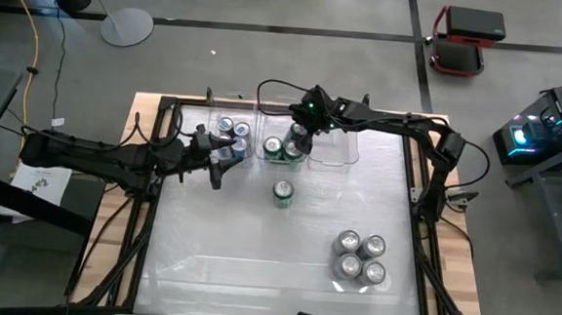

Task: Sort soda cans
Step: Put the bottom green soda can into the center transparent bin

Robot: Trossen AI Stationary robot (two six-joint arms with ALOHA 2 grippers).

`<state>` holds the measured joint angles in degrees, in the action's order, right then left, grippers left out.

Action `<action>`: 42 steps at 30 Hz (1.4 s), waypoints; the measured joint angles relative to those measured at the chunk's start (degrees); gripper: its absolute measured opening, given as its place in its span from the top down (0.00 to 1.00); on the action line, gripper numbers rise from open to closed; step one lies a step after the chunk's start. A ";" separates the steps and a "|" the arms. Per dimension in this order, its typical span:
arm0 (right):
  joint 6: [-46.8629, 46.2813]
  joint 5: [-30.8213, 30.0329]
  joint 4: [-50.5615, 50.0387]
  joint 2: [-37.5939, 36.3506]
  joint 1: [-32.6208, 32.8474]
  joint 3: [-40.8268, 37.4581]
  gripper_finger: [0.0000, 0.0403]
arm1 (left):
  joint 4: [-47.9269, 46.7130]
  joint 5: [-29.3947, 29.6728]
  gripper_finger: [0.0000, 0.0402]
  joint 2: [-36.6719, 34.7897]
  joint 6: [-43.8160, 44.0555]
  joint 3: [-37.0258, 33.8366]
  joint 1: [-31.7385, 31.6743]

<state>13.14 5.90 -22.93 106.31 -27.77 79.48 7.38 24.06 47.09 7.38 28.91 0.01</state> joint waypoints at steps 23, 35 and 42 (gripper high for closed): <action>-0.23 2.34 -0.78 0.47 -1.17 0.07 0.18 | -0.17 -0.12 0.37 0.00 -0.02 0.00 0.00; -0.05 2.76 -0.45 0.41 -1.50 -0.04 0.14 | -0.22 -0.12 0.37 0.00 -0.02 0.00 0.00; 2.18 -0.09 -4.39 -0.07 -1.49 4.53 0.14 | -0.26 -0.12 0.37 0.00 -0.02 0.00 0.00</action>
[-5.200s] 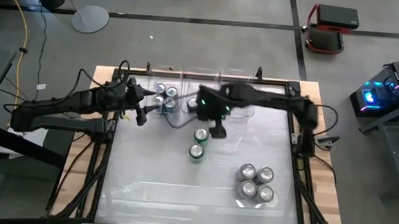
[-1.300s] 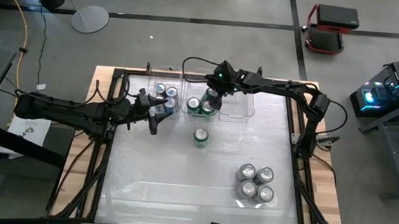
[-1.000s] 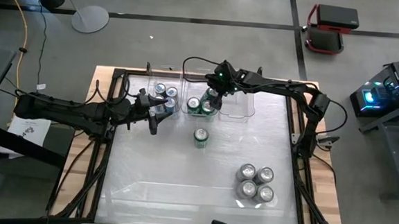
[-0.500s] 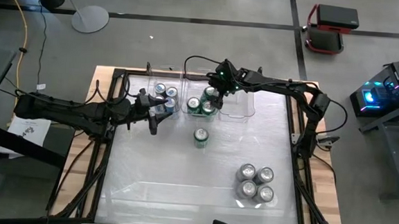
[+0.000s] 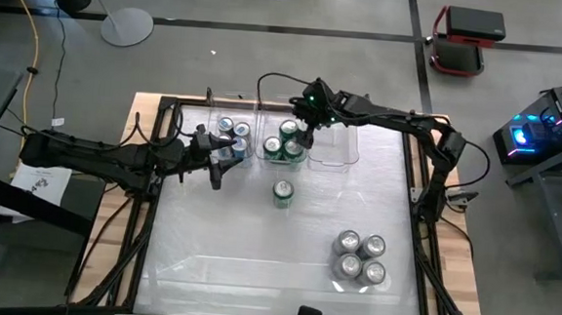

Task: Sort soda cans
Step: Put the bottom green soda can into the center transparent bin

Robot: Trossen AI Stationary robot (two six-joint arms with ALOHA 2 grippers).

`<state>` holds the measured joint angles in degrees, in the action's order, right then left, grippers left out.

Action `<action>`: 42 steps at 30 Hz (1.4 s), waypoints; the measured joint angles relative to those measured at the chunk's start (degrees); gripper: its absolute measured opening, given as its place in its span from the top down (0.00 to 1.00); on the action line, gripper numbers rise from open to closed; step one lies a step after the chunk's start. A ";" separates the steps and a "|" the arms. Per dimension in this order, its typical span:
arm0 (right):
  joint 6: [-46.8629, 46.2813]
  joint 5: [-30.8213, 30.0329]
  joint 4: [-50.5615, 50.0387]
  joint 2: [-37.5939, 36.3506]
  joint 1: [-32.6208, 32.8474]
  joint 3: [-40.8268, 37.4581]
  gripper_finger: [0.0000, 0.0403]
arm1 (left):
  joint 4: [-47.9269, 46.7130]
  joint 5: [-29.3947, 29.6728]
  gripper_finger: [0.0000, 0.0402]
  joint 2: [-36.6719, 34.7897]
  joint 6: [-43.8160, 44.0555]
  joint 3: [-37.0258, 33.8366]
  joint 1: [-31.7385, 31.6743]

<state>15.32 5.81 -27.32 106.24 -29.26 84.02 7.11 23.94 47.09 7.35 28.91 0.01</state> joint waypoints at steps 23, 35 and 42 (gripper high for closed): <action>-3.49 4.58 7.64 3.90 1.20 0.37 0.14 | 0.02 0.00 0.37 0.00 -0.04 0.00 0.00; -1.53 3.41 9.01 4.13 1.54 0.41 0.20 | 0.00 0.00 0.37 0.00 -0.02 0.00 0.00; -1.32 0.62 7.91 3.57 1.25 3.12 0.20 | 0.00 0.00 0.37 0.00 -0.02 0.00 0.02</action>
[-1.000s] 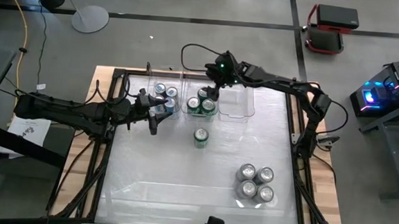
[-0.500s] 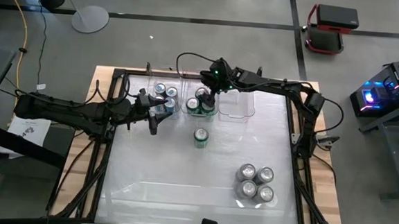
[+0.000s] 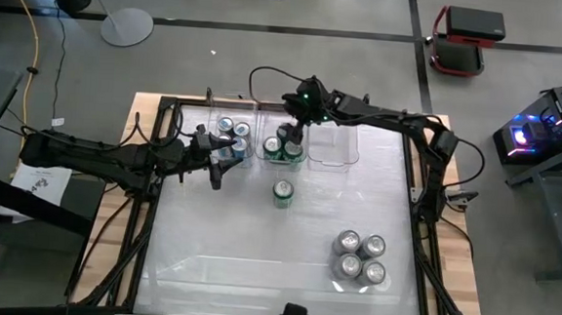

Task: Sort soda cans
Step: Put the bottom green soda can into the center transparent bin

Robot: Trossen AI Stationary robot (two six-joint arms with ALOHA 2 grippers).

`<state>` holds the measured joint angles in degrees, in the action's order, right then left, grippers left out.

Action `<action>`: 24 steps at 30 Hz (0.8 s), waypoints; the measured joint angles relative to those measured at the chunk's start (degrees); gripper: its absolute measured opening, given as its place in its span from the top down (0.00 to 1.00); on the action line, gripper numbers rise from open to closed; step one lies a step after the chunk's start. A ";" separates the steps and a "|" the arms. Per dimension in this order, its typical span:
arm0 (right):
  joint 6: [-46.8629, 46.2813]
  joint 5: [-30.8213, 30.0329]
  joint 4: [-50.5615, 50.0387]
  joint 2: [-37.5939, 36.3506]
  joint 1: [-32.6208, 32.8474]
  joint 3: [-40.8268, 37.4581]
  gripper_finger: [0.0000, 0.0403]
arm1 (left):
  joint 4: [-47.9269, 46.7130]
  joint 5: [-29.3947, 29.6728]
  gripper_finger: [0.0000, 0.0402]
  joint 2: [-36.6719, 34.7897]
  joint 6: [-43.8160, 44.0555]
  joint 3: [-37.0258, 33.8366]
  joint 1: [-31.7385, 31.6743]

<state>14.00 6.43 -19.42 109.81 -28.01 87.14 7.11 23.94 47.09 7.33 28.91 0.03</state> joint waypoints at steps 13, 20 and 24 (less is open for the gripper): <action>0.42 4.79 -2.55 1.43 0.04 0.10 0.20 | -0.26 0.00 0.37 0.00 0.00 0.00 0.00; 1.69 4.73 -2.63 2.59 0.09 0.12 0.20 | -0.24 0.00 0.37 0.00 0.00 0.00 -0.01; 2.66 4.46 -3.18 2.70 0.07 0.19 0.20 | -0.21 0.00 0.37 -0.01 0.00 0.00 0.00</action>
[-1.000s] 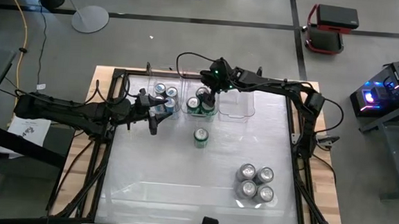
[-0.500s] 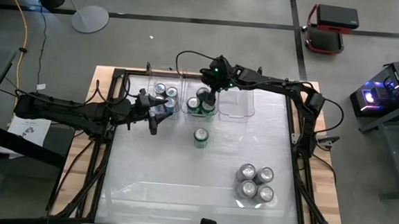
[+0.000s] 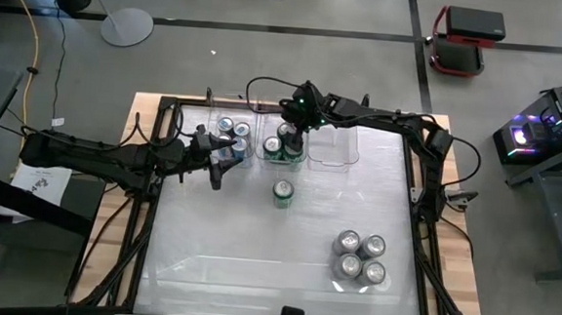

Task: Sort soda cans
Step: Put the bottom green soda can into the center transparent bin

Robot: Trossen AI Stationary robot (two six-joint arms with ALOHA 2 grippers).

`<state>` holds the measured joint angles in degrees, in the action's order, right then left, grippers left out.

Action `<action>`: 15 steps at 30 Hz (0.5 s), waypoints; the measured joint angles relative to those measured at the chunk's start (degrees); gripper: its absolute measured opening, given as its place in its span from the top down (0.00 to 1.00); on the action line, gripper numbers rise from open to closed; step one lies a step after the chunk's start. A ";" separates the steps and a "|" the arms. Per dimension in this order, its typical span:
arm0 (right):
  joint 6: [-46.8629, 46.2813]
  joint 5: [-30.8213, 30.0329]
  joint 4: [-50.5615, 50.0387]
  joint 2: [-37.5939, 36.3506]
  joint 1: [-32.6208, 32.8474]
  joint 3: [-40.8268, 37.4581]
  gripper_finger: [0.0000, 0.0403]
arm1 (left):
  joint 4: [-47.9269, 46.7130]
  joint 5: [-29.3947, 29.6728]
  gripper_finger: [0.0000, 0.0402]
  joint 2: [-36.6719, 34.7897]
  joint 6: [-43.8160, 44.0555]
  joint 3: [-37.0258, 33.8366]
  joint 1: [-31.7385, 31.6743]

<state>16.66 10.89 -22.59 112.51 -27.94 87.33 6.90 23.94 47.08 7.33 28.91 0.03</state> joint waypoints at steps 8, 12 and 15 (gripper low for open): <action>0.16 -0.74 -1.35 -0.04 0.02 0.02 0.31 | 0.07 0.00 0.37 0.00 0.01 0.00 0.00; 0.27 -0.63 -2.11 -0.30 0.09 0.09 0.42 | 0.07 0.00 0.37 -0.02 0.00 0.00 0.00; 0.35 -1.01 -2.62 -0.55 0.01 0.10 0.42 | 0.07 0.00 0.37 0.00 0.02 0.00 0.00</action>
<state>17.01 9.88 -25.21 111.96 -27.94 87.43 6.96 23.94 47.09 7.35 28.91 0.03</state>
